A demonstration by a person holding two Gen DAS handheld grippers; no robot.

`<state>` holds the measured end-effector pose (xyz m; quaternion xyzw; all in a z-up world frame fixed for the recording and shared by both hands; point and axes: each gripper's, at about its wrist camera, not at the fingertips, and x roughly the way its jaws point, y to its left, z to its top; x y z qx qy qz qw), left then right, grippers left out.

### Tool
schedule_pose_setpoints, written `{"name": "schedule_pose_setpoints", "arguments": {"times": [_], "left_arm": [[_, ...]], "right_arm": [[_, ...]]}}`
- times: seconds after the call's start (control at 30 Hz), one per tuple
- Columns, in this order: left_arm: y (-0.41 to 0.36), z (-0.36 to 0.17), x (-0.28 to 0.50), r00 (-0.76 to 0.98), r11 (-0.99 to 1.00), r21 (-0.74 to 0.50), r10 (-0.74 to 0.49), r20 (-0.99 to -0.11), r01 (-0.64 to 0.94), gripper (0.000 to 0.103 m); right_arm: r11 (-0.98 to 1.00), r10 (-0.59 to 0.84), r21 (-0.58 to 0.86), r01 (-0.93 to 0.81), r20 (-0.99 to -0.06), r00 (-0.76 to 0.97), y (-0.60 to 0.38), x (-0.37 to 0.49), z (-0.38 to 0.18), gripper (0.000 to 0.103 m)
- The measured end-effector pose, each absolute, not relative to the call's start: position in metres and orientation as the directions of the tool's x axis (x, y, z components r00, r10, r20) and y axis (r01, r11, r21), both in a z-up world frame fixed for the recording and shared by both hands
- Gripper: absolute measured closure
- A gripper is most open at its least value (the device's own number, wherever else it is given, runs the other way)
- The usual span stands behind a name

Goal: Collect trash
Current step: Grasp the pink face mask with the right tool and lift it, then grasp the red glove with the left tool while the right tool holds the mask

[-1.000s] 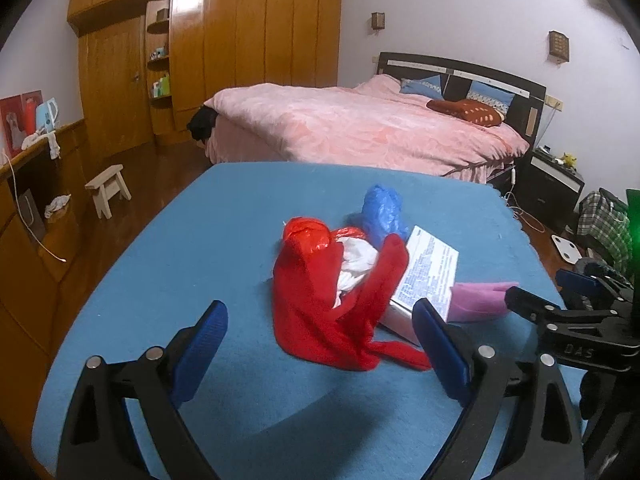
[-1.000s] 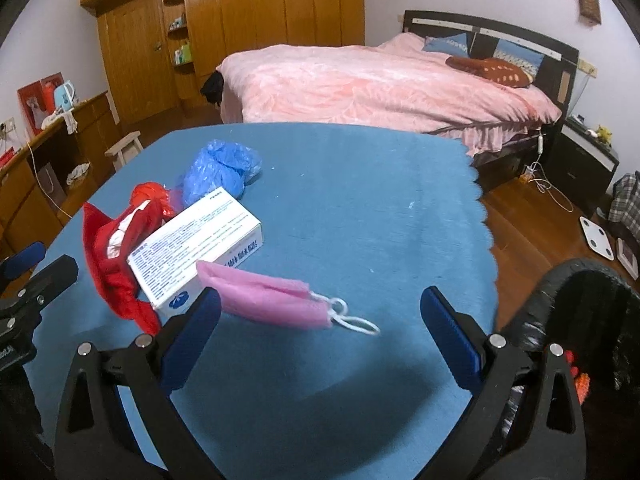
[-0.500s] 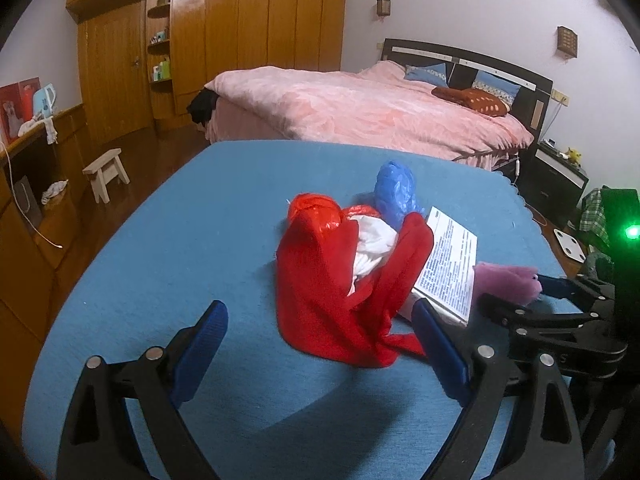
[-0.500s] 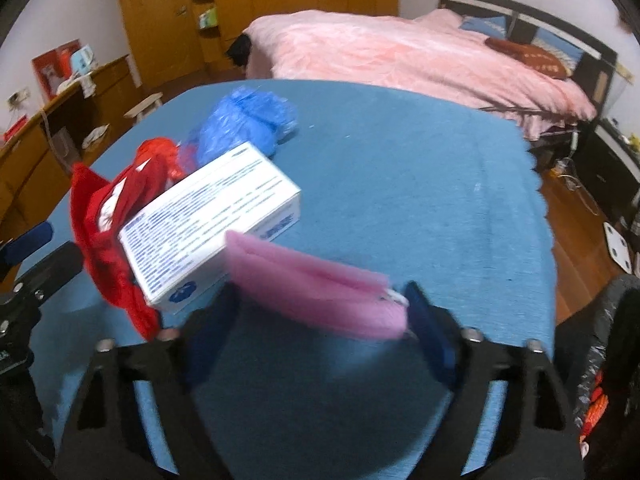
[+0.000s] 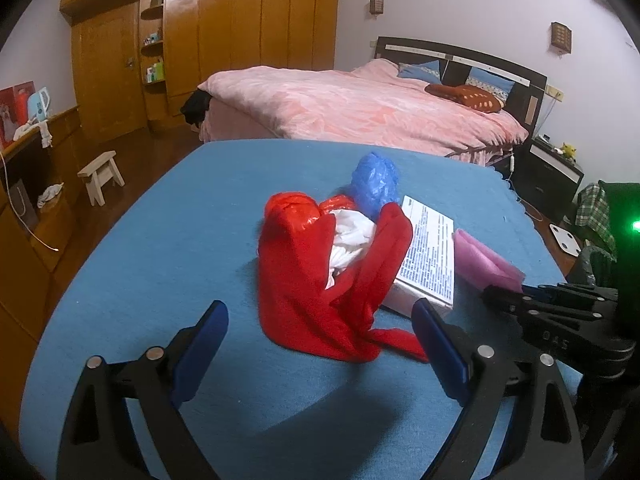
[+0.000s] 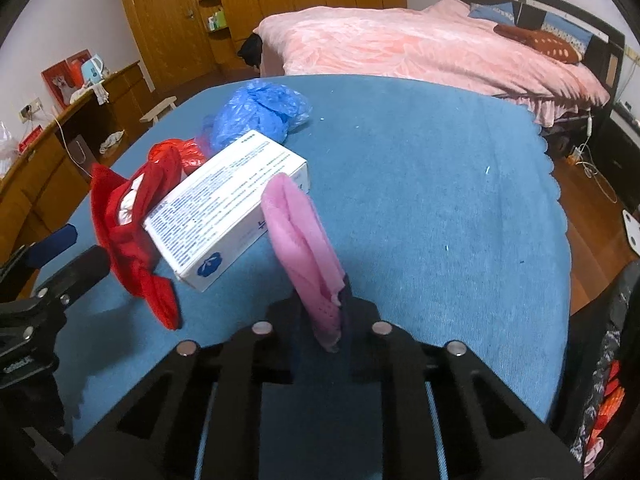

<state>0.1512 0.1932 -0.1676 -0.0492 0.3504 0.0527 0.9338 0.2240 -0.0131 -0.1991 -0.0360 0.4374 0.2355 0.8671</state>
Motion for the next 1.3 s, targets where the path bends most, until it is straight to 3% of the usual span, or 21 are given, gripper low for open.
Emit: {"name": "schedule_pose_setpoints", "arguments": {"times": [0.27,0.53,0.6,1.3], "left_arm": [[0.202,-0.175,0.157,0.725,0.988,-0.089,0.032,-0.688,-0.127,0.044],[0.198,-0.177,0.160,0.718,0.990,-0.093,0.011,-0.696,-0.106,0.089],[0.199,-0.176,0.158,0.723,0.989,-0.097,0.011,-0.691,-0.108,0.094],[0.170,-0.124,0.117,0.795,0.991,-0.126,-0.042,-0.605,-0.044,0.096]], "right_arm": [[0.895,0.371,0.145,-0.422,-0.767,0.523,-0.022,0.210,-0.194,0.091],[0.899,0.358,0.139,-0.414,-0.778,0.516,-0.024,0.209,-0.199,0.090],[0.899,0.358,0.138,-0.416,-0.777,0.517,-0.024,0.209,-0.199,0.090],[0.902,0.383,0.159,-0.401,-0.721,0.577,-0.050,0.189,-0.160,0.090]]}}
